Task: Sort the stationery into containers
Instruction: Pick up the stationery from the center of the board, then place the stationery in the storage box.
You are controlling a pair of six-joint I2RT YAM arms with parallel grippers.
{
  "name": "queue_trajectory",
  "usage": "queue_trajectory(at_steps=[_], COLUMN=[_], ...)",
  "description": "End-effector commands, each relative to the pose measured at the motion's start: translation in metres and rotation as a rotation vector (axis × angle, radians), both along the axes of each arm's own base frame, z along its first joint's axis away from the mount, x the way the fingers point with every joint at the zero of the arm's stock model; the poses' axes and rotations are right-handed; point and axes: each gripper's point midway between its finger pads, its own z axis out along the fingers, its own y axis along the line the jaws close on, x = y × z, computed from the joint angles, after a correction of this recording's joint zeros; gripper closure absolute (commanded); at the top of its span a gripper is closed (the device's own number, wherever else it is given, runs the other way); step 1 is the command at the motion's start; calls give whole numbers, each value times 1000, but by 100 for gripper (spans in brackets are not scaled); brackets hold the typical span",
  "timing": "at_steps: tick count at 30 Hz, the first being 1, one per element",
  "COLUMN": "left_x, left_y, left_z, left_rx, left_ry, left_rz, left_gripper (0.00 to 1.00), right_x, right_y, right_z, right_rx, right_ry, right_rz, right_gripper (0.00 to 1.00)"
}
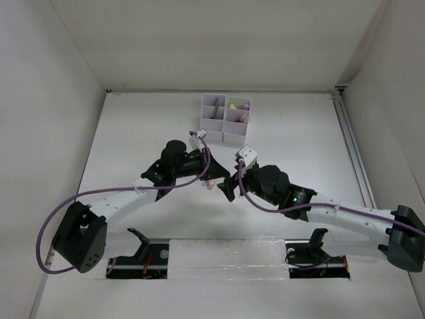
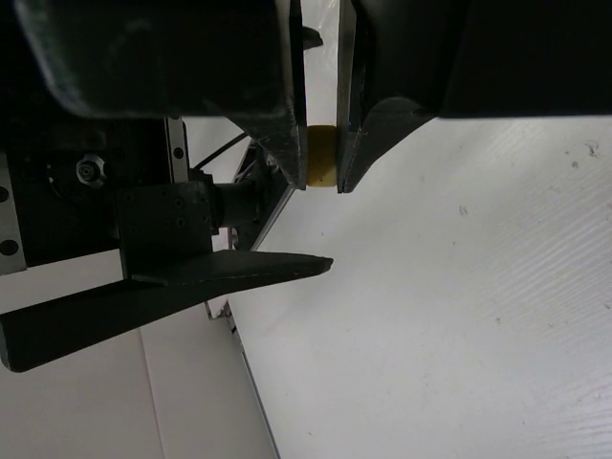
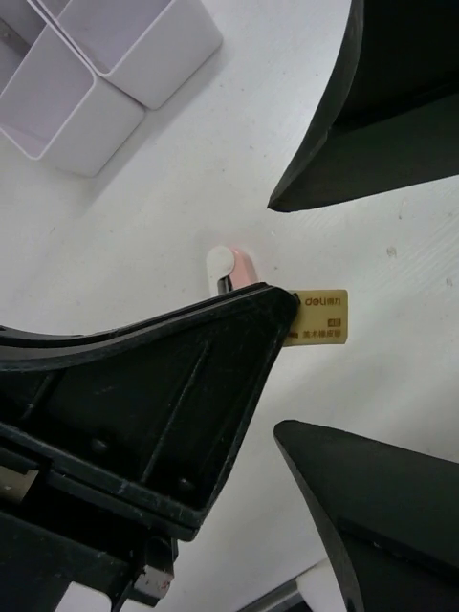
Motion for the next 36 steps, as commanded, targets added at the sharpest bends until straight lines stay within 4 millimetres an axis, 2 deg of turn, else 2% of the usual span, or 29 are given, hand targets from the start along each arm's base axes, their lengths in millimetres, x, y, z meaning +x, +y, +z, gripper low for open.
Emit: queue_trajectory(at_steps=[1,3,8,9,11,12,13,14,15,16,17,18,19,20,21,22,23,24,26,27,28,33,36], left_x=[5,11,40,59,81,99,116,130,141,158,173,180,190,202,214,222,230,238,250,256,263,276,287], left_y=[-1,1,9,16,24,33,41,42,47,51,53,50,51,48,45,48,47,46,49,46,45,40,45], left_z=[32,29,45,41,49,50,41,50,46,30,40,39,39,24,36,33,18,26,23,12,18,6,1], left_rx=[-53,-25,26,72,122,150,179,180,199,259,251,267,287,330,323,340,371,364,381,396,399,428,448], left_ry=[-78,-76,-117,-135,-154,-177,-161,-180,-171,-172,-185,-199,-212,-210,-237,-237,-222,-244,-250,-238,-258,-252,-246], left_rz=[20,54,197,287,391,467,512,542,571,606,638,630,652,654,674,702,716,730,753,749,760,762,789], left_gripper=[100,100,100,100,100,100,100,100,100,100,100,100,100,100,100,100,100,100,100,100,100,100,100], right_x=[3,3,3,3,3,2,1,-1,-4,-6,-8,-9,-11,-13,-14,-16,-18,-18,-22,-23,-24,-30,-31], right_y=[6,3,-17,-22,-39,-44,-49,-52,-57,-60,-63,-68,-71,-74,-76,-80,-82,-83,-88,-90,-93,-98,-100], right_z=[42,39,41,41,45,48,48,51,59,56,56,66,62,63,64,68,66,69,69,70,75,78,78], right_rx=[124,120,131,124,143,154,162,169,190,174,172,199,182,182,185,195,186,196,193,195,214,229,228], right_ry=[-70,-70,-69,-69,-80,-75,-70,-73,-83,-75,-74,-80,-72,-72,-73,-78,-74,-78,-77,-78,-87,-91,-91], right_rz=[-7,-16,-83,-100,-155,-171,-183,-183,-183,-183,-183,-194,-194,-194,-194,-194,-194,-194,-194,-194,-193,-178,-178], right_gripper=[0,0,0,0,0,0,0,0,0,0,0,0,0,0,0,0,0,0,0,0,0,0,0])
